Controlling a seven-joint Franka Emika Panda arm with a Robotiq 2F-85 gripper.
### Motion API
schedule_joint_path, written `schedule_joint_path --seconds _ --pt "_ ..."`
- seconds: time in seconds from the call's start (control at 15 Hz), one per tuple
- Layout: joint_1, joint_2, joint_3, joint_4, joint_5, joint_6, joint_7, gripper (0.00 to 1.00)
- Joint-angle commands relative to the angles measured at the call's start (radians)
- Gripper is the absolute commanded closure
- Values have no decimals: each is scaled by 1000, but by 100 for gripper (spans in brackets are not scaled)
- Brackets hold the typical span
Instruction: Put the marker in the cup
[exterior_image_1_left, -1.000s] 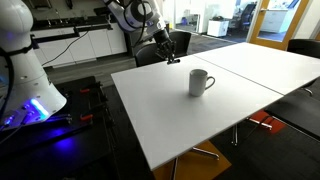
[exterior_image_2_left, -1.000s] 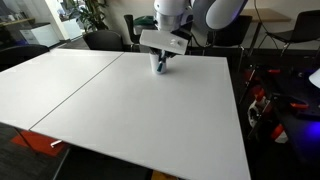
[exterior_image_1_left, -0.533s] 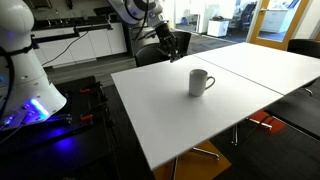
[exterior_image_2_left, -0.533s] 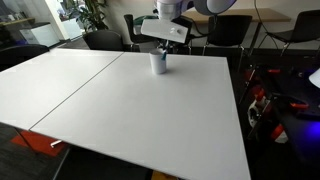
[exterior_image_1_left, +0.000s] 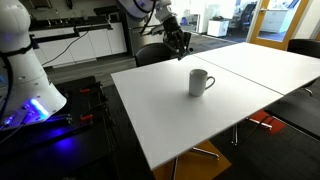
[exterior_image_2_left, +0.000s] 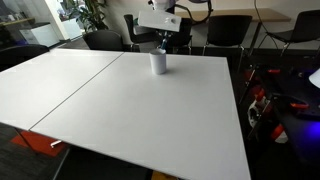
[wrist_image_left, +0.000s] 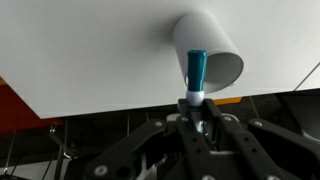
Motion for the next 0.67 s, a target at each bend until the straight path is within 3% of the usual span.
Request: schedule_joint_path --seconds 0.0,0.33,0.6 --pt "-92 -17 85 63 -80 -107 51 95" --pt "-220 -3 221 139 -209 -220 132 95" --pt "-350 10 374 199 -326 -329 192 95"
